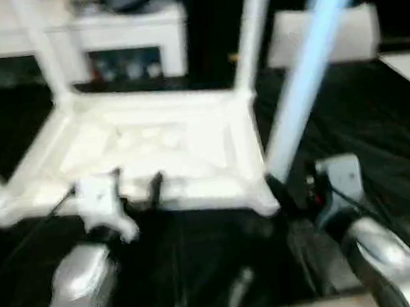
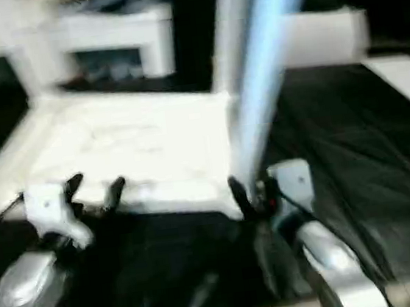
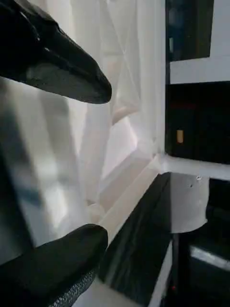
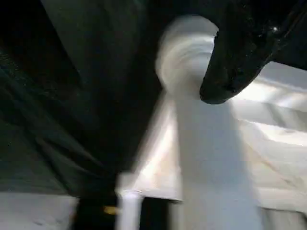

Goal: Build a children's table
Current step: Rotate table base

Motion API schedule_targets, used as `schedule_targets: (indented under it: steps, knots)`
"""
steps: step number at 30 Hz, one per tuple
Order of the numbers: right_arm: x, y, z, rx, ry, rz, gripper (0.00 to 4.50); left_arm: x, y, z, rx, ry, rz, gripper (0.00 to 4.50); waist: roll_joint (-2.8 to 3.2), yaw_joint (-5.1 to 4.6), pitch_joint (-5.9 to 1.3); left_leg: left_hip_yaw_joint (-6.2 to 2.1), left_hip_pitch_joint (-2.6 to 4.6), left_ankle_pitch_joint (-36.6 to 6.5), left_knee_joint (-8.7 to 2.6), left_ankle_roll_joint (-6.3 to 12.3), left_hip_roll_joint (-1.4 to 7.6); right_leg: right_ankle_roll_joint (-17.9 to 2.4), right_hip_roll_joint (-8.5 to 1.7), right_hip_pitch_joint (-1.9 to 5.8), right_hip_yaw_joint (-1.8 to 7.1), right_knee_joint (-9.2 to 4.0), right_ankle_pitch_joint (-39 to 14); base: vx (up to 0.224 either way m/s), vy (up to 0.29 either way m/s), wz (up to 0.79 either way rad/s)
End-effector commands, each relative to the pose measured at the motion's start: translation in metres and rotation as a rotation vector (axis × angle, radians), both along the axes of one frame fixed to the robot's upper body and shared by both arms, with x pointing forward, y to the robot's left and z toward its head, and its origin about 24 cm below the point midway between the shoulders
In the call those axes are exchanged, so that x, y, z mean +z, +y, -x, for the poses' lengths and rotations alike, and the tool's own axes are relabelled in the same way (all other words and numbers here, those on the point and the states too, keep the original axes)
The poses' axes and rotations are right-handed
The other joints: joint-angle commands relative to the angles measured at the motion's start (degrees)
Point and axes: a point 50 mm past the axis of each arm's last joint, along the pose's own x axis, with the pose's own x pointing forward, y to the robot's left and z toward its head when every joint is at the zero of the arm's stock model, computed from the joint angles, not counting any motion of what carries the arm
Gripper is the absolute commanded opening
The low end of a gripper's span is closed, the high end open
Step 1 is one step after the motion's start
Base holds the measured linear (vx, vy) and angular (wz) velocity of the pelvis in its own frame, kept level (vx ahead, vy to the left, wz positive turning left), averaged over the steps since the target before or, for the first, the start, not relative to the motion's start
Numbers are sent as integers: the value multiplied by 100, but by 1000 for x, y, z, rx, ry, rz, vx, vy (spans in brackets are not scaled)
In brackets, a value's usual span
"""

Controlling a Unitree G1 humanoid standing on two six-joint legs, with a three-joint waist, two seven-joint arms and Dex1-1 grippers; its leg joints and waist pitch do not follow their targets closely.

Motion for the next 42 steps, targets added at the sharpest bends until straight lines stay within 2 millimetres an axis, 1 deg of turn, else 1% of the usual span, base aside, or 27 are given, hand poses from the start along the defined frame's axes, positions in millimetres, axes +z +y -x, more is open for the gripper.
schedule_targets:
  steps: [1, 2, 3, 4, 5, 6, 7, 8, 10, 12, 14, 15, 16, 17, 18, 19, 20, 21, 22, 23, 24, 28, 34, 36, 37, 40, 42]
  knots:
    - [6, -1, -2, -3, -32, 6, 450, -2, 3, -4, -25, 17, -55, 445, 123, 19, -94, 62, -20, 173, -516, 80, 221, -651, -142, 423, -16, -463, 1184, -130, 23, -8]
    - [6, -1, -2, -3, -32, 6, 450, -2, 3, -4, -25, 17, -55, 445, 128, 10, -39, 82, -2, -317, -579, -17, 250, -759, -119, 385, -24, -522, 526, -130, 23, -8]
    - [7, -2, -2, -5, -33, 7, 450, -3, 2, -8, -46, 22, -79, 445, 144, -18, 8, 81, 15, -1073, -643, -115, 294, -903, -123, 356, -1, -584, -478, -135, 32, -4]
    - [7, -2, -2, -8, -35, 8, 450, -3, 1, -11, -60, 26, -94, 445, 120, -38, 71, 118, 72, -1828, -677, -166, 300, -900, -115, 252, 18, -697, -1481, -134, 27, 3]
    - [8, -4, -3, -14, -40, 10, 450, -3, -2, -17, -99, 31, -102, 445, 110, -41, 96, 136, 105, -2094, -675, -174, 293, -860, -123, 205, 23, -754, -1919, -134, 27, 3]
    - [8, -5, -3, -15, -41, 10, 450, -2, -2, -18, -105, 31, -102, 445, 98, -16, 112, 180, 202, -2410, -646, -188, 277, -708, -141, 89, 36, -858, -2666, -126, 12, 12]
    - [10, -6, -4, -17, -48, 11, 450, -1, -6, -24, -147, 31, -118, 445, 89, -43, 100, 193, 165, -2338, -664, -192, 297, -655, -164, 114, 47, -858, -2700, -107, 3, 6]
    - [10, -7, -4, -18, -50, 11, 450, -1, -7, -26, -162, 32, -123, 445, 84, -38, 89, 197, 112, -2239, -681, -192, 302, -635, -164, 150, 42, -846, -2643, -107, 3, 6]
    - [12, -11, -5, -28, -62, 8, 450, 1, -12, -34, -238, 37, -146, 445, 76, -28, 30, 218, -1, -1673, -686, -168, 310, -638, -168, 205, 60, -769, -2070, -71, 15, -5]
    - [13, -13, -6, -36, -71, 3, 450, 1, -15, -38, -285, 43, -161, 445, 85, -33, 33, 241, -10, -1607, -692, -165, 303, -717, -159, 177, 66, -754, -1814, -30, 9, -2]
    - [12, -17, -7, -40, -71, 10, 450, 4, -19, -48, -354, 59, -202, 445, 77, -48, 32, 261, -4, -1794, -690, -158, 288, -703, -160, 147, 68, -776, -2020, 0, 0, 0]
    - [12, -17, -7, -40, -71, 11, 450, 4, -19, -48, -357, 60, -204, 445, 133, -48, 15, 249, 5, -1805, -682, -179, 290, -718, -168, 146, 71, -755, -2000, 0, 0, 0]
    - [12, -17, -7, -40, -71, 11, 450, 4, -19, -48, -357, 60, -204, 445, 93, -68, -15, 252, -49, -1596, -673, -159, 298, -759, -172, 194, 72, -733, -1725, 0, 0, 0]
    - [12, -19, -6, -45, -66, 22, 450, 4, -20, -52, -358, 66, -216, 445, 115, -50, -60, 267, -107, -1125, -650, -100, 294, -838, -168, 244, 77, -681, -1155, 0, 0, 0]
    - [11, -20, -6, -47, -64, 29, 450, 4, -19, -55, -337, 61, -218, 445, 140, -51, -90, 295, -93, -885, -608, -58, 290, -939, -141, 214, 78, -648, -746, 0, 0, 0]
    - [12, -21, -6, -50, -63, 34, 450, 4, -20, -58, -320, 60, -209, 445, 116, -56, -129, 326, -107, -511, -569, 17, 288, -1064, -130, 236, 72, -619, -158, 0, 0, 0]
    - [12, -22, -6, -54, -63, 32, 450, 4, -21, -59, -316, 59, -195, 445, 79, -50, -132, 341, -134, -286, -550, 57, 286, -1117, -131, 258, 76, -600, 119, 0, 0, 0]
    - [13, -22, -7, -57, -64, 31, 450, 4, -22, -60, -317, 59, -186, 445, 95, -14, -154, 368, -132, 118, -518, 134, 275, -1217, -122, 268, 73, -561, 617, 0, 0, 0]
    - [15, -23, -8, -62, -72, 27, 450, 4, -24, -60, -336, 58, -185, 445, 71, -3, -160, 384, -144, 342, -507, 211, 274, -1285, -118, 285, 68, -544, 890, 0, 0, 0]
    - [17, -25, -10, -70, -84, 22, 450, 3, -25, -60, -355, 58, -193, 445, 82, 7, -152, 389, -145, 378, -515, 231, 276, -1316, -117, 281, 66, -541, 915, 0, 0, 0]
    - [24, -33, -16, -109, -115, -9, 450, 3, -25, -62, -385, 54, -222, 445, 25, 8, -134, 412, -141, 275, -526, 259, 282, -1331, -111, 272, 66, -561, 759, 0, 0, 0]
    - [33, -47, -27, -169, -154, -47, 450, 6, -24, -68, -432, 48, -253, 445, 45, 31, -84, 435, -86, -231, -576, 183, 324, -1275, -121, 214, 78, -616, -144, 0, 0, 0]
    - [33, -47, -55, -119, -100, 68, 450, 6, -24, -77, -499, 44, -348, 445, 60, 18, -89, 457, -70, -393, -582, 18, 313, -1232, -118, 189, 83, -641, -437, 0, 0, 0]
    - [32, -41, -63, -78, -91, 78, 450, 5, -24, -80, -503, 46, -375, 445, 59, 28, -97, 458, -85, -297, -573, 32, 319, -1255, -128, 204, 88, -635, -323, 0, 0, 0]
    - [32, -35, -73, -34, -92, 86, 450, 6, -25, -84, -508, 44, -387, 445, 101, 43, -119, 455, -79, -160, -564, 49, 315, -1312, -121, 206, 82, -602, -83, 0, 0, 0]
    - [32, -27, -83, 20, -89, 87, 450, 7, -26, -87, -521, 36, -404, 445, 76, 47, -125, 461, -93, -14, -561, 62, 315, -1429, -123, 227, 78, -583, 181, 0, 0, 0]
    - [33, -23, -91, 43, -97, 101, 450, 7, -26, -90, -542, 22, -441, 445, -23, 74, -139, 481, -100, 121, -549, 150, 322, -1505, -125, 239, 74, -577, 338, 0, 0, 0]
